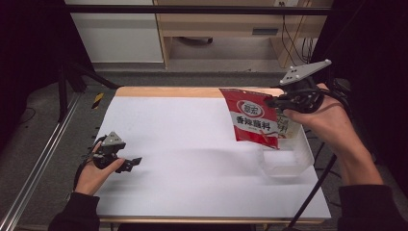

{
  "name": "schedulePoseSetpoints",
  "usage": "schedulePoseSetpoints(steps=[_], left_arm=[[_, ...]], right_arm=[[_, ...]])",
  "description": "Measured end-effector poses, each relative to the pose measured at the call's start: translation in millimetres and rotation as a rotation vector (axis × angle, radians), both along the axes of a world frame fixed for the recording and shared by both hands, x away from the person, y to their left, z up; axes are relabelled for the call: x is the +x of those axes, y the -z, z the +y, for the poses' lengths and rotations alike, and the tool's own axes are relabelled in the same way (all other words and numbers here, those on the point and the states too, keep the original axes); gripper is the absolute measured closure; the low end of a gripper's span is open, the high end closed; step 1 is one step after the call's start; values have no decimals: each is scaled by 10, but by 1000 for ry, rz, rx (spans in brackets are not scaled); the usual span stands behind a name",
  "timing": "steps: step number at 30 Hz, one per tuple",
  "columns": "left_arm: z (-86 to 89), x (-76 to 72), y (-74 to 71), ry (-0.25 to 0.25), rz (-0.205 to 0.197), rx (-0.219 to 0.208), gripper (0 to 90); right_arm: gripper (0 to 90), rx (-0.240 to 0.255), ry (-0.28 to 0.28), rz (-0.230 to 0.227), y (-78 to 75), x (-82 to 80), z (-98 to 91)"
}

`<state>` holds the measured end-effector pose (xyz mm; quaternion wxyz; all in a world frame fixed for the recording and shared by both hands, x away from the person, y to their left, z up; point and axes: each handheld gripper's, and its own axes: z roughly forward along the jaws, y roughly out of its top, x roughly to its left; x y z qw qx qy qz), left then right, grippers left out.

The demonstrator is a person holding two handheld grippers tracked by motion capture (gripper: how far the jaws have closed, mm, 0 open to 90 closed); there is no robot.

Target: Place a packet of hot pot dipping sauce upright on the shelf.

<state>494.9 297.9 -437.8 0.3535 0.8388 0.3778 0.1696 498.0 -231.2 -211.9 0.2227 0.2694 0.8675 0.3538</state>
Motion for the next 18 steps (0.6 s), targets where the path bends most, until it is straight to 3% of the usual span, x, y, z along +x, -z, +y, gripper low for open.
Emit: schedulePoseSetpoints(steps=[10, 18], left_arm=[[18, 2, 11, -6, 3, 2, 93], [18, 1, 11, -6, 3, 6, 93]], right_arm=[[900, 25, 78, 2, -5, -114, -480], [900, 15, 113, 17, 21, -177, -700]])
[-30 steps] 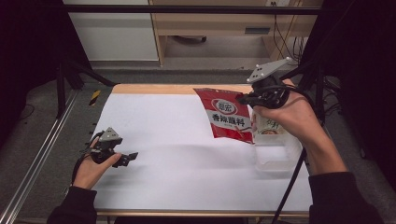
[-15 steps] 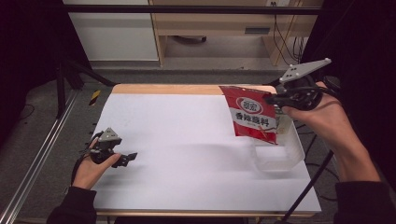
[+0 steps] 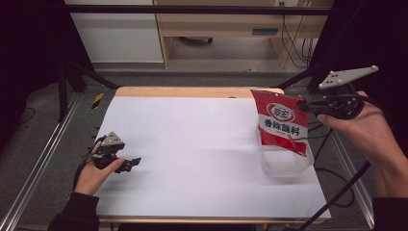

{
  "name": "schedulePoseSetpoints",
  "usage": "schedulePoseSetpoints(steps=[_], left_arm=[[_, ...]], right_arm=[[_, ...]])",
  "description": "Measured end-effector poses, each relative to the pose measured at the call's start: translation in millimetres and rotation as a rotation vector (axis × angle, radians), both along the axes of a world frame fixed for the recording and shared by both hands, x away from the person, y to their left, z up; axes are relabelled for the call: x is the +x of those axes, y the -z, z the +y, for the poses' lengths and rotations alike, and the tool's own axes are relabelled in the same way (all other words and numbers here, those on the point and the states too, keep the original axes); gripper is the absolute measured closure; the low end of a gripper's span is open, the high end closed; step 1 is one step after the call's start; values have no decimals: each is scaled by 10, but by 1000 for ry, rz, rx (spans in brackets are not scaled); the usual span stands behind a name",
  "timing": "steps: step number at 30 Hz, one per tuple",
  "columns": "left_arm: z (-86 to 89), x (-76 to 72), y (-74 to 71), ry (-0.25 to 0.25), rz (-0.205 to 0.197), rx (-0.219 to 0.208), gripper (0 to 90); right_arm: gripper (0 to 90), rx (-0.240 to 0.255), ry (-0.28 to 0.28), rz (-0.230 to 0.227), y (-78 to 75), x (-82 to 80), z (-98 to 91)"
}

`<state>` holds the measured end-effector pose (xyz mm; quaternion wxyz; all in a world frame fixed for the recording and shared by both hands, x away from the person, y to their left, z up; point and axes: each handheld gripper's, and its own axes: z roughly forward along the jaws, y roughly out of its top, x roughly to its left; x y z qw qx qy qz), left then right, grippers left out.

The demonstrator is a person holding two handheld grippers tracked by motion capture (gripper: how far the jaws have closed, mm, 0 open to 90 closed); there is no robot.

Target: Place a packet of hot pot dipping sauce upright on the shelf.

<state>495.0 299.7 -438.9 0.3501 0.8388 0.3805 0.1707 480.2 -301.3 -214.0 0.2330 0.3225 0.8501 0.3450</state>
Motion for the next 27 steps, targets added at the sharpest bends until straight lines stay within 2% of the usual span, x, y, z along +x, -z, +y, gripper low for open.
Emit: schedulePoseSetpoints(steps=[7, 14, 17, 27], left_arm=[[4, 1, 1, -1, 1, -2, 93], [11, 2, 2, 1, 0, 3, 93], [9, 2, 7, 0, 2, 4, 93], [12, 4, 16, -2, 5, 9, 93]], right_arm=[[900, -6, 28, 12, 93, 36, -97], [900, -2, 31, 38, 299, 100, -98], [900, 14, 36, 44, 370, 114, -97], [900, 33, 41, 59, 485, 132, -132]])
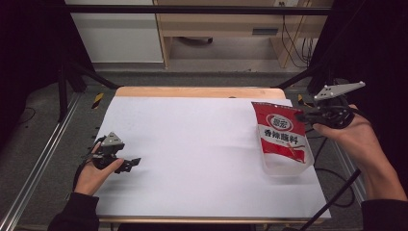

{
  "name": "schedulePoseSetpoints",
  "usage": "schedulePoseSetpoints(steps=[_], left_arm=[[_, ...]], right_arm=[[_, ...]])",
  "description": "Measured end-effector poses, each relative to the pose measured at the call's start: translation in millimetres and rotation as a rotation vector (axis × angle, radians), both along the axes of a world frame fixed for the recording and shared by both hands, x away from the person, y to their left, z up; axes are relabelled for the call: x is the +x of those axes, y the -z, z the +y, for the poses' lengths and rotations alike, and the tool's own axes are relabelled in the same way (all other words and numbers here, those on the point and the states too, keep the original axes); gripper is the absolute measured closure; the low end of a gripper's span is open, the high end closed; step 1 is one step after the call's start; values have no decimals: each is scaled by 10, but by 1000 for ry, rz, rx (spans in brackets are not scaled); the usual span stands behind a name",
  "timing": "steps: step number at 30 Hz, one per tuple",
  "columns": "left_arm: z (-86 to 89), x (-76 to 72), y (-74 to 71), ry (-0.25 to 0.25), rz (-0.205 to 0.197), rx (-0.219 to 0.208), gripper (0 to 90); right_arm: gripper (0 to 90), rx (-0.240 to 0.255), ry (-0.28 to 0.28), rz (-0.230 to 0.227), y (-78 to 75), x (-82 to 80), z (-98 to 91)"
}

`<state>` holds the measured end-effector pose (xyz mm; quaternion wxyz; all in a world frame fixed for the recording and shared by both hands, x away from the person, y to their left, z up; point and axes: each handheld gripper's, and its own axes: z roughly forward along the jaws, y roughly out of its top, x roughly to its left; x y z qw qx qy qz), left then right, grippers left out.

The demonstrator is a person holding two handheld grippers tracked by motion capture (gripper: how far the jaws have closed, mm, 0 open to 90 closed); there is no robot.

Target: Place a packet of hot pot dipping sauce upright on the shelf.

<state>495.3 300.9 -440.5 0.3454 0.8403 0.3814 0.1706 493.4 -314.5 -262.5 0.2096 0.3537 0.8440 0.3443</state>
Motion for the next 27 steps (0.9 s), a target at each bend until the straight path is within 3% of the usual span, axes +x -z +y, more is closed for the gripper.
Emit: schedulePoseSetpoints(steps=[16, 27], left_arm=[[5, -1, 5, -1, 3, 1, 93], [-18, -5, 13, 2, 8, 5, 93]], right_arm=[[900, -4, 1, 8, 14, -25, -31], [900, -2, 21, 15, 76, -159, -133]])
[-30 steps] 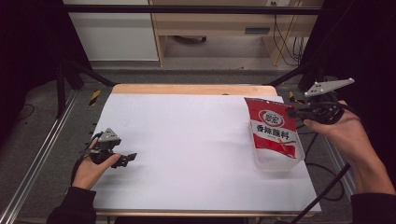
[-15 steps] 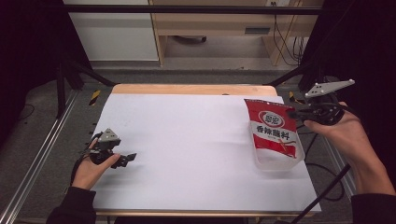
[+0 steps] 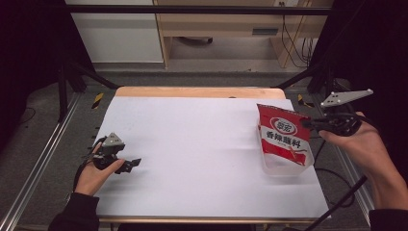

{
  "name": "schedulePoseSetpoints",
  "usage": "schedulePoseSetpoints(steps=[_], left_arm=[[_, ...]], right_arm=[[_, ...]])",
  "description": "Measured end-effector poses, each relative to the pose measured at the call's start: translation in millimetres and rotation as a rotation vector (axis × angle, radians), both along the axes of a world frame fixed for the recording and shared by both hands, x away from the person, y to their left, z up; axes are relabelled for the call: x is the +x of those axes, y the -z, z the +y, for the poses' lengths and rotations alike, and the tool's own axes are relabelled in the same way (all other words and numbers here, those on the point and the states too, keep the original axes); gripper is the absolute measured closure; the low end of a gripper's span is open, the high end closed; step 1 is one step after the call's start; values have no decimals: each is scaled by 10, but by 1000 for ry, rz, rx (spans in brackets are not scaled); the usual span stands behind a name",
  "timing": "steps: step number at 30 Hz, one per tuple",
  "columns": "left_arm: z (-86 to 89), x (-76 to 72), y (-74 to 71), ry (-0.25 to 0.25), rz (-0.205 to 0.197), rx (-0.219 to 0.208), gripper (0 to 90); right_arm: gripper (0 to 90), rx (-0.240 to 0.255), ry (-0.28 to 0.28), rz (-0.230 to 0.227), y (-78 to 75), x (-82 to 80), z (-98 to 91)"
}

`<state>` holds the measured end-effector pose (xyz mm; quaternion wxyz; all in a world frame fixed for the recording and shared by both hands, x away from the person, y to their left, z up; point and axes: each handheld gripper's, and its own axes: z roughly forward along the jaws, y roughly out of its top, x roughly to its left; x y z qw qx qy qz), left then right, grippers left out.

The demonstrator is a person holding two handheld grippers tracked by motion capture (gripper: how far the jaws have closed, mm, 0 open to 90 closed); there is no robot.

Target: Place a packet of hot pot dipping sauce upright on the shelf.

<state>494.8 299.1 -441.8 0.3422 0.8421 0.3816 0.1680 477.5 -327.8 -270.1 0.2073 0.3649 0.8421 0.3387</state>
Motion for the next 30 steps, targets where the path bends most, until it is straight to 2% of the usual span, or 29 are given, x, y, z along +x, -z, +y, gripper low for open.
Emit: schedulePoseSetpoints(steps=[15, 20, 26, 30], left_arm=[[-14, -10, 18, 1, 7, 8, 93], [-20, -11, 31, 0, 11, 7, 93], [-19, -6, 37, -1, 13, 12, 93], [-16, -9, 35, 0, 13, 9, 93]], right_arm=[[900, 4, 49, 13, 100, -178, -178], [895, -10, 62, 24, 137, -219, -250], [862, -29, 72, 41, 188, -225, -295], [866, -24, 81, 52, 210, -213, -302]])
